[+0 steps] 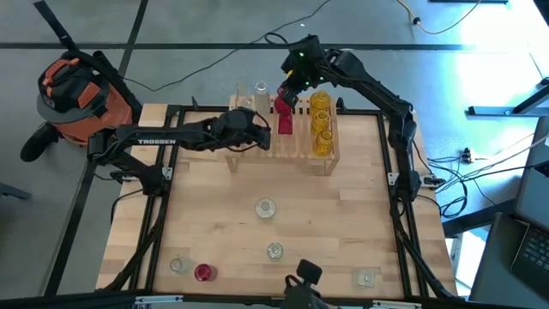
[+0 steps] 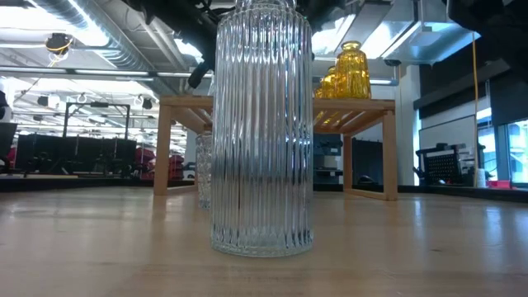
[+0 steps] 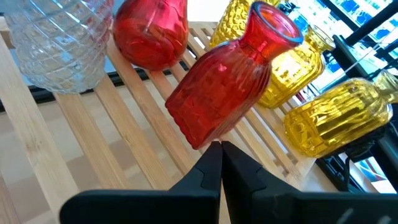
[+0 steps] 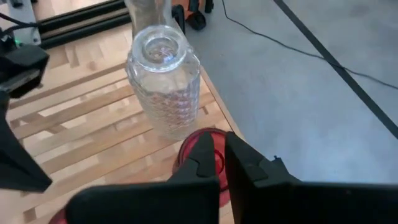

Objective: Sort vases onto shelf
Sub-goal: Adjust the red vases on the shelf

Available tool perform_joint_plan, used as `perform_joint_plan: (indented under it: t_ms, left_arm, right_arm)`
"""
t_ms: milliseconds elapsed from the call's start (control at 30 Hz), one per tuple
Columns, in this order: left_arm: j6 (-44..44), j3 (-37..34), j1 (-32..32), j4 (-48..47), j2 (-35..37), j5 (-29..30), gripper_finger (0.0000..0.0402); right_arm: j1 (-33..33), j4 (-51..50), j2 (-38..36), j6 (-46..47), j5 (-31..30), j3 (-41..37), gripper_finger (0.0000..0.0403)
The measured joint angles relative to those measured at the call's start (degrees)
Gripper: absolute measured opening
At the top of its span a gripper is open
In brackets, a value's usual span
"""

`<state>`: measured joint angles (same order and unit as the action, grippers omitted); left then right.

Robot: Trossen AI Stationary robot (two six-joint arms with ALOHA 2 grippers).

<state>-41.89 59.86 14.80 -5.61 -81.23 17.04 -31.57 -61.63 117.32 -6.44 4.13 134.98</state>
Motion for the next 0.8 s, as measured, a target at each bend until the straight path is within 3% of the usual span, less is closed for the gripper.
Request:
perform_joint_plan:
  t_ms: [800]
  left_arm:
    - [0.0,0.0,-0.37,0.01,0.0,0.2,0.0]
  right_arm:
    - [-0.35,-3.82,2.21,-0.47,-1.15,-0.07,0.0]
